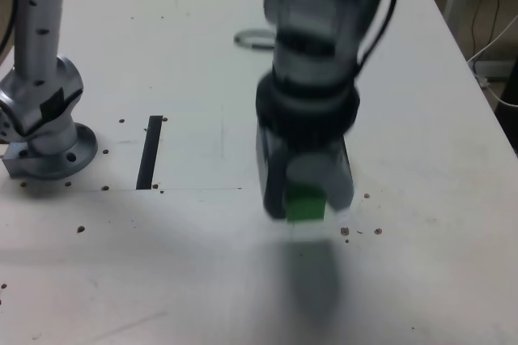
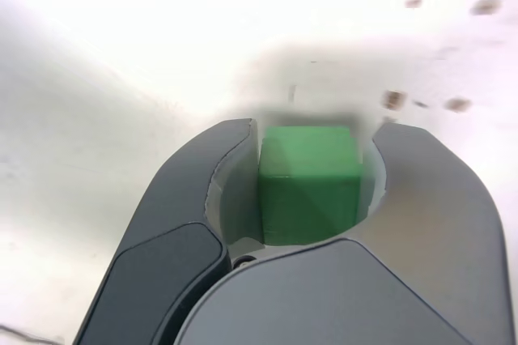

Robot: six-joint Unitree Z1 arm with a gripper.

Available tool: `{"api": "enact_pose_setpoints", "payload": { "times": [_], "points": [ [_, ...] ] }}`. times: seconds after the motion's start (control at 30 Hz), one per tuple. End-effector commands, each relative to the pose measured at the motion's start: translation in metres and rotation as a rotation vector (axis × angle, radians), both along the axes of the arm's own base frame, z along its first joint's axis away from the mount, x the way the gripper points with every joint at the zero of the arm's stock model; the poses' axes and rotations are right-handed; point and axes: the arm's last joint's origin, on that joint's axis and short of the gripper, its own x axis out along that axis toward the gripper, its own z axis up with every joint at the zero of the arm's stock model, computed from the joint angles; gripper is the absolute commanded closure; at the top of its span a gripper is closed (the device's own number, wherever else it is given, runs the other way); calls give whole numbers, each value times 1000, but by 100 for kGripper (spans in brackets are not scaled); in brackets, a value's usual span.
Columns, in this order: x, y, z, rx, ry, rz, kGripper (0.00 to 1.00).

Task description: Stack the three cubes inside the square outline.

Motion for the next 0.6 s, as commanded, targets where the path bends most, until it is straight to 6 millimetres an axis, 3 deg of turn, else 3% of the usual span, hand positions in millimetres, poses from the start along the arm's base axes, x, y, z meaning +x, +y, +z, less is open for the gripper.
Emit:
{"api": "enact_pose_setpoints", "payload": {
  "times": [0.0,0.33,0.57],
  "points": [
    [3,11,14,2,-8,-26,73],
    [16,59,46,-10,3,-159,73],
    [22,88,52,-5,22,-159,73]
  ]
}}
